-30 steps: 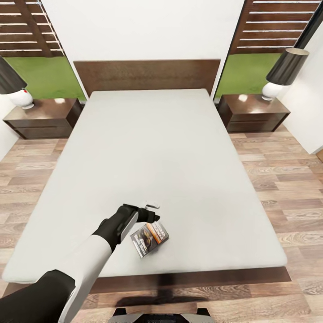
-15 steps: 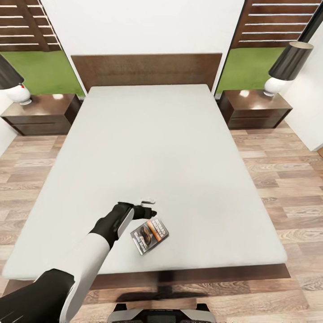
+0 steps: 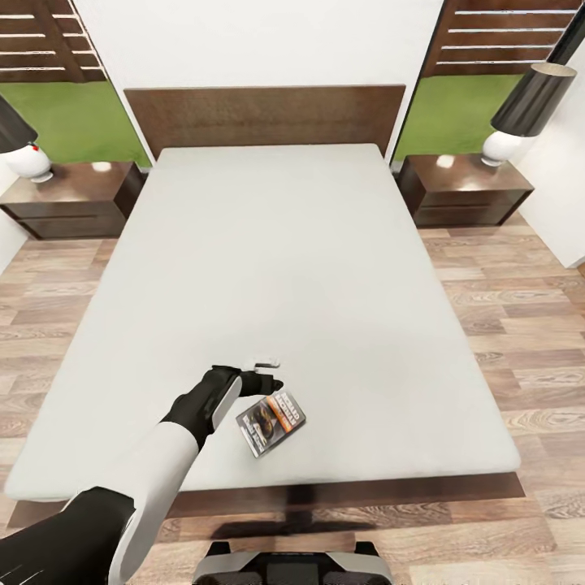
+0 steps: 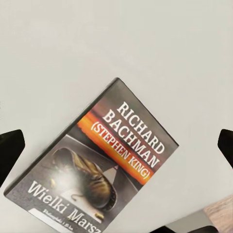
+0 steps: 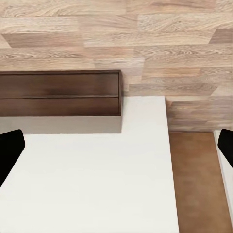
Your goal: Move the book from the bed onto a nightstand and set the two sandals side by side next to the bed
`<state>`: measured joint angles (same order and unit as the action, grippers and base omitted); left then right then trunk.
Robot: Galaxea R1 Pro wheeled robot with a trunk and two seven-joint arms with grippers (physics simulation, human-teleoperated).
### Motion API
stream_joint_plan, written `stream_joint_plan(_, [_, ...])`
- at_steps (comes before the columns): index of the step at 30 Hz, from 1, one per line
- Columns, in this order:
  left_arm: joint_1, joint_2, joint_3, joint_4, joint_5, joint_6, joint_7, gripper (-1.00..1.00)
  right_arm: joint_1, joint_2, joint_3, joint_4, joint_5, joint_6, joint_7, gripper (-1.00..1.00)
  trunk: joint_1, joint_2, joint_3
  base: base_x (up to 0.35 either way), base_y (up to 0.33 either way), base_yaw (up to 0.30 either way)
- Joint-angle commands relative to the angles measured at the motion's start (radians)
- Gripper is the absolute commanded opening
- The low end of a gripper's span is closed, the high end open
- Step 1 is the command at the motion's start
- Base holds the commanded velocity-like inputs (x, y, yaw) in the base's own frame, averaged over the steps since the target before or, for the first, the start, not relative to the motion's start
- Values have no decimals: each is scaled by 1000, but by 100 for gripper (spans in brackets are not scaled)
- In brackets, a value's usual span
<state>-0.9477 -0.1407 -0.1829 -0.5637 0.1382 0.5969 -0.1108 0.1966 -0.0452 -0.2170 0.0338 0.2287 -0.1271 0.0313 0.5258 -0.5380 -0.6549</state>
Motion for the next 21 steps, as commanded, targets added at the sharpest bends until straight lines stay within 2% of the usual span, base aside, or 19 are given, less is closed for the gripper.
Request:
stream_joint_plan(1, [0,0,-3,-1,10,5,6,100,0,0,-9,2,8,-6,3,100,0,-1,-2,0,0,0])
stream_joint_plan(21, [0,0,-2,-2,11,-2,43,100,0,1,-9,2,9,-5,3,100,0,-1,-35,0,0,0])
